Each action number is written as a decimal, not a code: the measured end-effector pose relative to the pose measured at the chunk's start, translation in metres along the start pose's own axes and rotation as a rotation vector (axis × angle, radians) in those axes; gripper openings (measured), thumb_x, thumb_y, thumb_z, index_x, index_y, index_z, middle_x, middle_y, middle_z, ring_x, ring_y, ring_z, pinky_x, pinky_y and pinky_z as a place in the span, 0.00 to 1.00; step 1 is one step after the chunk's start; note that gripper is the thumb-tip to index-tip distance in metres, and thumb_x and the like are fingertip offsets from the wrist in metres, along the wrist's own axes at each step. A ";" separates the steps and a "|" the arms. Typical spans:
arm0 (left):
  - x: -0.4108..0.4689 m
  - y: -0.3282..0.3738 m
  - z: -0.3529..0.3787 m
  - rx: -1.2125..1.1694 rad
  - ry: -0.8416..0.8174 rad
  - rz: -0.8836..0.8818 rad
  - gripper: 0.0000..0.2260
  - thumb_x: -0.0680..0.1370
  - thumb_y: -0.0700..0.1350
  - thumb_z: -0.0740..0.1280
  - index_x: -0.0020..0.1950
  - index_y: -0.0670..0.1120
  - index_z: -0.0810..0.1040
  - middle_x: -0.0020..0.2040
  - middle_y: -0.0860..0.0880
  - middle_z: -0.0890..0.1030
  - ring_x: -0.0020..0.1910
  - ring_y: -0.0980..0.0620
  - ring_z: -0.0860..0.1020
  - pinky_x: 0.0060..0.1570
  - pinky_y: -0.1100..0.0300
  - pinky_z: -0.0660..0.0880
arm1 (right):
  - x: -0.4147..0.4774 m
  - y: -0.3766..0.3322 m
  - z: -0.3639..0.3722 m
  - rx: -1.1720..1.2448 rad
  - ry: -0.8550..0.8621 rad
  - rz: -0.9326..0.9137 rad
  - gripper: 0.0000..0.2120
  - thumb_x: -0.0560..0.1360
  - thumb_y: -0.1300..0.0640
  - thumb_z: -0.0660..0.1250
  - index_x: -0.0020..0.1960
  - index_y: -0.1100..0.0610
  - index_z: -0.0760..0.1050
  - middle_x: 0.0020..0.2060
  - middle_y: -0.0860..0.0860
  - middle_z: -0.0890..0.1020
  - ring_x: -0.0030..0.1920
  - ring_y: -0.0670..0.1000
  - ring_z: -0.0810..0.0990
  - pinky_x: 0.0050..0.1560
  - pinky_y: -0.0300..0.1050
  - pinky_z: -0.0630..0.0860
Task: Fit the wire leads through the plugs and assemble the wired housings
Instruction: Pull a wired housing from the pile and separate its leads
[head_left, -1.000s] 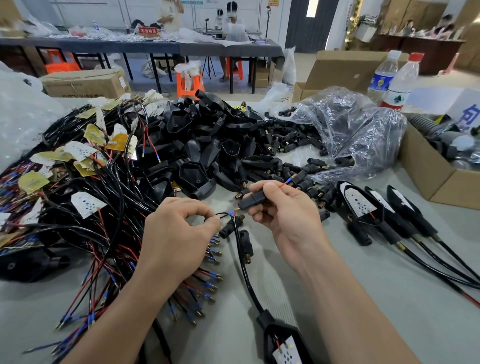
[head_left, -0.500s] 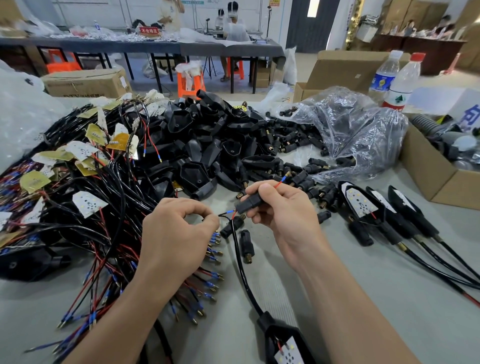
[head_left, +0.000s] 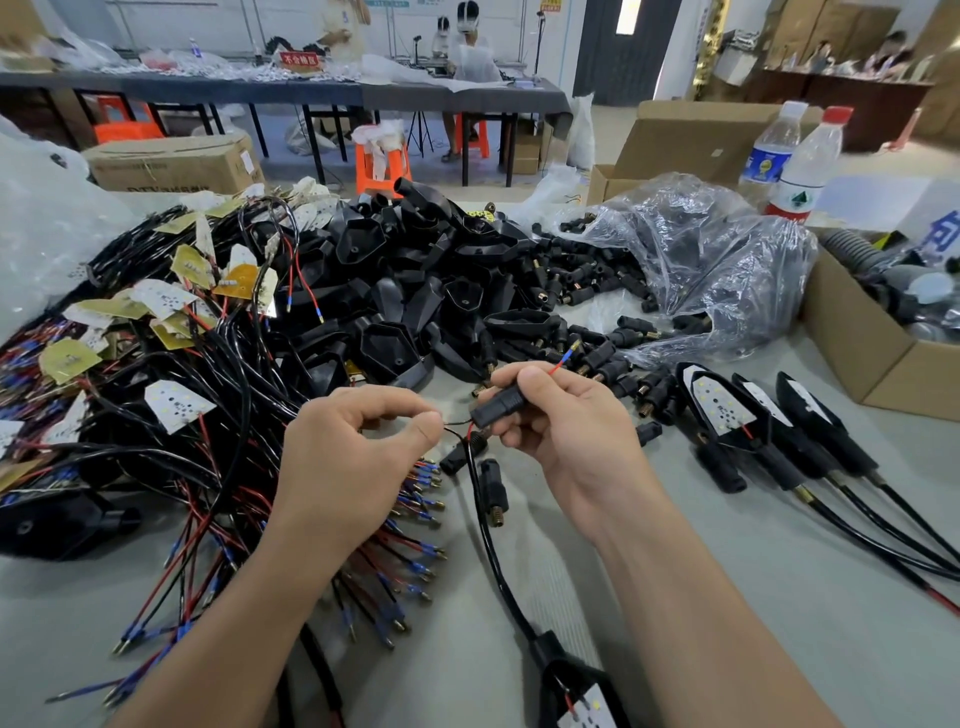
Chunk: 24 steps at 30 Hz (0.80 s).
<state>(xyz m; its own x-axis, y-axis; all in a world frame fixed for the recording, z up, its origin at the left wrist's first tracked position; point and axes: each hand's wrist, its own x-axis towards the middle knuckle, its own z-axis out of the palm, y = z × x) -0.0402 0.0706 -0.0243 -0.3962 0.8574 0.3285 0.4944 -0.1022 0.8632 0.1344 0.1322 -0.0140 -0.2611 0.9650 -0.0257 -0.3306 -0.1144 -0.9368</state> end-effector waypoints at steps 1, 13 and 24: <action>0.001 -0.001 0.000 0.000 -0.014 -0.004 0.08 0.71 0.50 0.80 0.40 0.64 0.86 0.44 0.61 0.85 0.48 0.61 0.82 0.53 0.53 0.79 | 0.000 0.000 0.000 0.007 0.004 0.004 0.13 0.85 0.63 0.59 0.48 0.62 0.81 0.38 0.57 0.85 0.31 0.49 0.77 0.33 0.38 0.76; 0.003 0.002 -0.001 -0.250 -0.128 -0.081 0.06 0.67 0.57 0.78 0.39 0.57 0.88 0.39 0.52 0.87 0.42 0.54 0.85 0.46 0.60 0.77 | -0.001 0.002 0.007 0.135 -0.027 0.101 0.06 0.84 0.61 0.61 0.50 0.61 0.74 0.39 0.59 0.87 0.28 0.48 0.79 0.31 0.37 0.77; 0.004 0.001 -0.004 -0.176 -0.206 -0.040 0.07 0.62 0.57 0.79 0.36 0.56 0.88 0.34 0.51 0.86 0.34 0.54 0.83 0.37 0.65 0.79 | -0.005 0.005 0.012 0.127 -0.047 0.140 0.08 0.85 0.60 0.61 0.51 0.64 0.74 0.41 0.59 0.86 0.29 0.48 0.77 0.29 0.37 0.75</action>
<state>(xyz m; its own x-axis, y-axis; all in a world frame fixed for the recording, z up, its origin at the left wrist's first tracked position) -0.0448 0.0719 -0.0205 -0.2380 0.9453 0.2232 0.3327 -0.1366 0.9331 0.1233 0.1241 -0.0144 -0.3534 0.9258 -0.1340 -0.3988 -0.2787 -0.8737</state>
